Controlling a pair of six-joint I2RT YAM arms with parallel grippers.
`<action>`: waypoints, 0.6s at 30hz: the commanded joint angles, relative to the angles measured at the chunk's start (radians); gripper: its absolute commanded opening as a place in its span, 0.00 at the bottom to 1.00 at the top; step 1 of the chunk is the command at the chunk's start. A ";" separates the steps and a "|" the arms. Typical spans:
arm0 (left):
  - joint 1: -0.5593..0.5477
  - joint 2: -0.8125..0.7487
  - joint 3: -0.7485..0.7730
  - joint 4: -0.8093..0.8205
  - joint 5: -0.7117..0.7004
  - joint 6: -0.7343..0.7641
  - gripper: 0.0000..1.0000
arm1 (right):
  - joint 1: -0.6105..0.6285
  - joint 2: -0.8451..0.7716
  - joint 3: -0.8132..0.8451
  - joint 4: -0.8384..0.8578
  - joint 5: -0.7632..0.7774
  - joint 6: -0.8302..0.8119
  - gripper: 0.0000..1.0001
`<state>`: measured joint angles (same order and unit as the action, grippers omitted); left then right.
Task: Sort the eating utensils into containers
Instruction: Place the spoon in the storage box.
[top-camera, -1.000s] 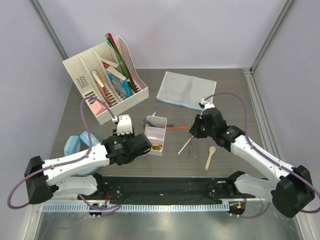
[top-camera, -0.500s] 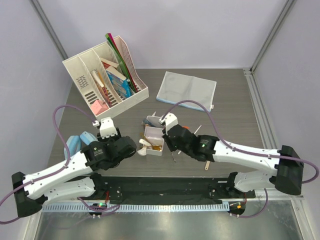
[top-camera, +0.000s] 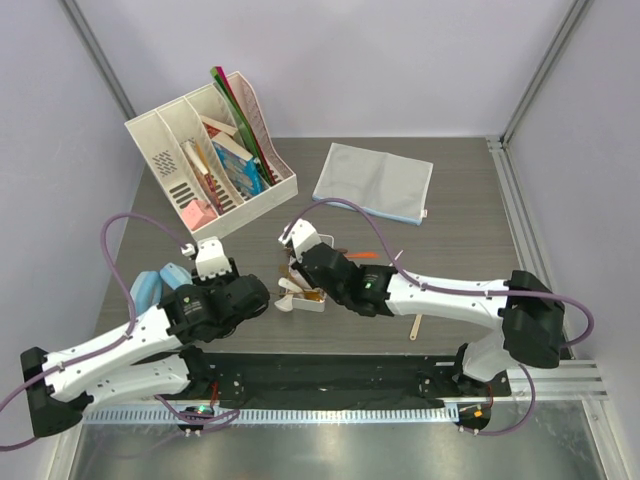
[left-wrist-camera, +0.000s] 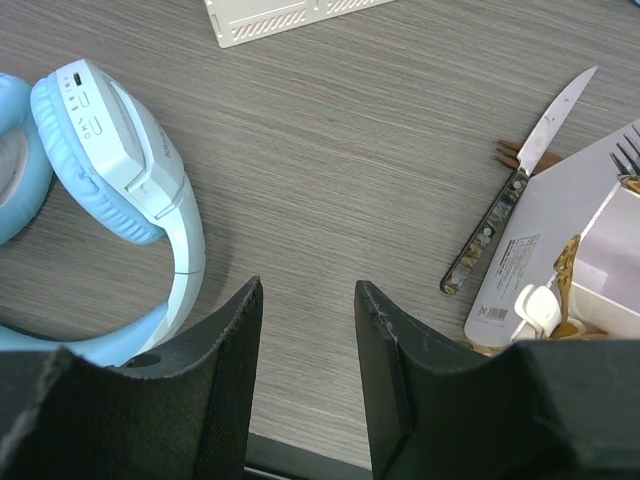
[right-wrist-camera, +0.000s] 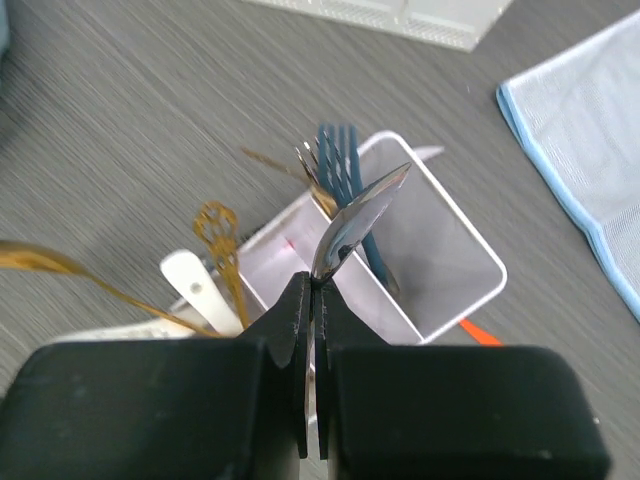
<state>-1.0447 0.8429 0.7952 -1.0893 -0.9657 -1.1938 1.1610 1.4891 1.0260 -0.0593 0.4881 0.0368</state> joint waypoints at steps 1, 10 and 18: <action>0.006 0.016 -0.011 0.014 -0.018 -0.012 0.43 | 0.026 0.017 0.078 0.125 0.018 -0.031 0.01; 0.006 0.038 -0.001 0.023 -0.022 0.014 0.43 | 0.035 0.102 -0.023 0.367 0.027 -0.162 0.01; 0.006 0.053 0.002 0.029 -0.016 0.025 0.42 | 0.035 0.112 -0.128 0.498 0.021 -0.216 0.01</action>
<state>-1.0447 0.8864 0.7883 -1.0805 -0.9592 -1.1748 1.1931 1.6104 0.9169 0.2951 0.4927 -0.1486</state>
